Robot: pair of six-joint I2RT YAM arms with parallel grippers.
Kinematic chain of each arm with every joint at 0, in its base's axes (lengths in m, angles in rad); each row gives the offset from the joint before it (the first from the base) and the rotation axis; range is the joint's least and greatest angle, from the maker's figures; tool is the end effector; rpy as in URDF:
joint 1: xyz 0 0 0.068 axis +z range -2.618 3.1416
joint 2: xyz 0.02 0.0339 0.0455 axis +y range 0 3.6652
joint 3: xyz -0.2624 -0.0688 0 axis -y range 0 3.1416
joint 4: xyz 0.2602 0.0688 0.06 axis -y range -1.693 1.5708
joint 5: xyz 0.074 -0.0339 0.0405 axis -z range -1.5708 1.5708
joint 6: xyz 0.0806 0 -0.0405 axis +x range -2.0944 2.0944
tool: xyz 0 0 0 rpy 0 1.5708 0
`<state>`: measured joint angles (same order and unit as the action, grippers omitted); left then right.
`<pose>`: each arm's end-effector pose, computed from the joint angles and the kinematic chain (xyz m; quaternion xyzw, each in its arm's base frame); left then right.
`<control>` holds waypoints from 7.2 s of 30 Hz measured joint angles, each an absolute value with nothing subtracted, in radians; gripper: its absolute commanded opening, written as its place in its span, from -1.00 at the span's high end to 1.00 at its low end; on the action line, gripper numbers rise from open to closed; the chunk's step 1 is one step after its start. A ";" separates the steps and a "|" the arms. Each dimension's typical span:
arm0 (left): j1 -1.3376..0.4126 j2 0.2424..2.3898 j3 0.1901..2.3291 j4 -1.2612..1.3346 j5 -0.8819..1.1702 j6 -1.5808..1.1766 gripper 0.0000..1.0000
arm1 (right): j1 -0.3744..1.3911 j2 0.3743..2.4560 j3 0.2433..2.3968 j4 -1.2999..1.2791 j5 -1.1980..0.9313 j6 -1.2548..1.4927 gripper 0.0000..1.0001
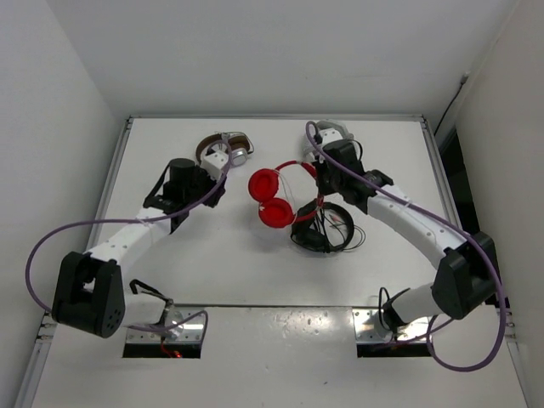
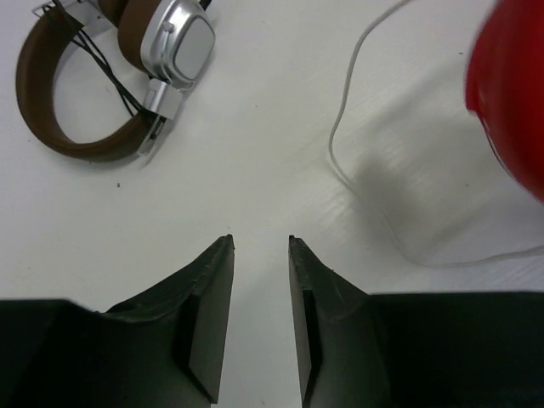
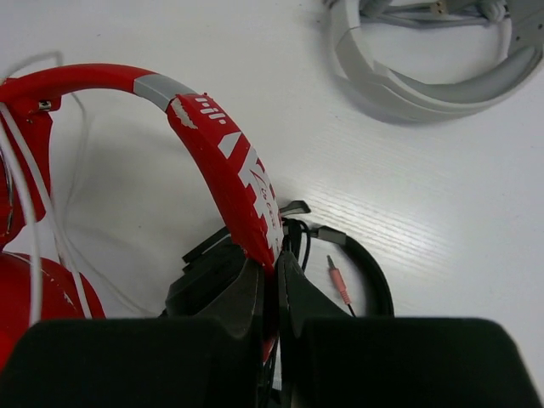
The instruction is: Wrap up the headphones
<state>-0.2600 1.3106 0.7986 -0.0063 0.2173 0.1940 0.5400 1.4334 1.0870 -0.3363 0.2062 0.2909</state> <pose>0.3254 -0.1046 0.2162 0.2465 0.8253 -0.1102 0.4960 0.3240 0.1749 0.2451 -0.0677 0.8968 0.0874 0.4285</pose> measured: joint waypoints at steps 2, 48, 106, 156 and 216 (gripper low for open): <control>-0.259 1.264 0.760 -0.006 0.241 0.170 0.18 | 0.517 1.440 1.102 -0.347 0.204 0.305 1.00; -0.835 1.570 0.845 -0.101 -0.261 -0.632 -0.29 | 0.447 1.554 1.179 -0.426 0.410 0.580 1.00; -0.879 1.809 1.055 -0.125 -0.390 -0.655 -0.36 | 0.441 1.578 1.192 -0.450 0.394 0.633 1.00; -0.856 1.351 0.761 -0.206 -0.108 -0.178 1.00 | 0.490 1.634 1.190 -0.419 0.440 0.608 1.00; -0.378 1.580 1.188 -0.106 0.044 0.081 1.00 | 0.664 1.521 1.081 -0.228 0.292 0.380 1.00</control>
<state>-0.3779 1.5799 1.1877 -0.1062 0.0444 0.0807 0.6636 1.5211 1.0809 -0.2283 0.2916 0.3801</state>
